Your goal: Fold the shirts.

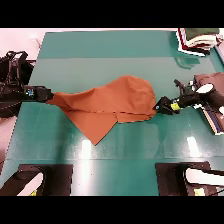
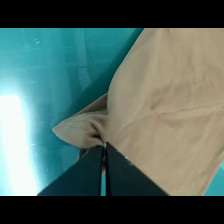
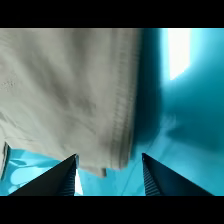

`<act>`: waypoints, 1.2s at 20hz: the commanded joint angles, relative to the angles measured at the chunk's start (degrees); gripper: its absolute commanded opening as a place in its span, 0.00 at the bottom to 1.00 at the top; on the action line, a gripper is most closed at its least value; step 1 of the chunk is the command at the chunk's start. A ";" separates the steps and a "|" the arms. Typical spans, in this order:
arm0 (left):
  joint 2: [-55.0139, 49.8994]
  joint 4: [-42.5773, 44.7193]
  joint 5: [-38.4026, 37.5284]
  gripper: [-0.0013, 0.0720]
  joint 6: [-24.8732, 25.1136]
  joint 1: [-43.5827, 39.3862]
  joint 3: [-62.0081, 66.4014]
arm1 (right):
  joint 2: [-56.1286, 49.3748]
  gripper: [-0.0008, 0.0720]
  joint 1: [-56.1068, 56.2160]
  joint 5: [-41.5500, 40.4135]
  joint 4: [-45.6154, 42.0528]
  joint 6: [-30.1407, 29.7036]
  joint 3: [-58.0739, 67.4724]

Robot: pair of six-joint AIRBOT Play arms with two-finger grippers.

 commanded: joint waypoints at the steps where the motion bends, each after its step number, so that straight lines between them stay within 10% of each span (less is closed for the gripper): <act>1: -0.02 -0.04 0.02 0.05 -0.33 -0.02 -0.02 | -2.21 0.63 2.86 -1.07 0.22 -0.66 0.11; 3: 0.00 -0.04 -0.02 0.05 -0.33 -0.02 -0.02 | -2.67 0.48 4.04 -0.83 0.22 -0.90 0.11; 5: 0.00 -0.07 -0.26 0.05 -0.35 -0.02 0.04 | -0.74 0.03 5.05 -0.90 0.24 -3.82 0.13; 16: 0.70 0.04 -3.04 0.04 -0.96 -0.02 47.76 | 30.69 0.03 -6.27 2.21 0.22 -3.65 31.89; 24: 0.70 0.26 -2.97 0.04 -3.48 -0.02 67.08 | 31.71 0.03 -19.93 9.79 -0.66 1.68 60.08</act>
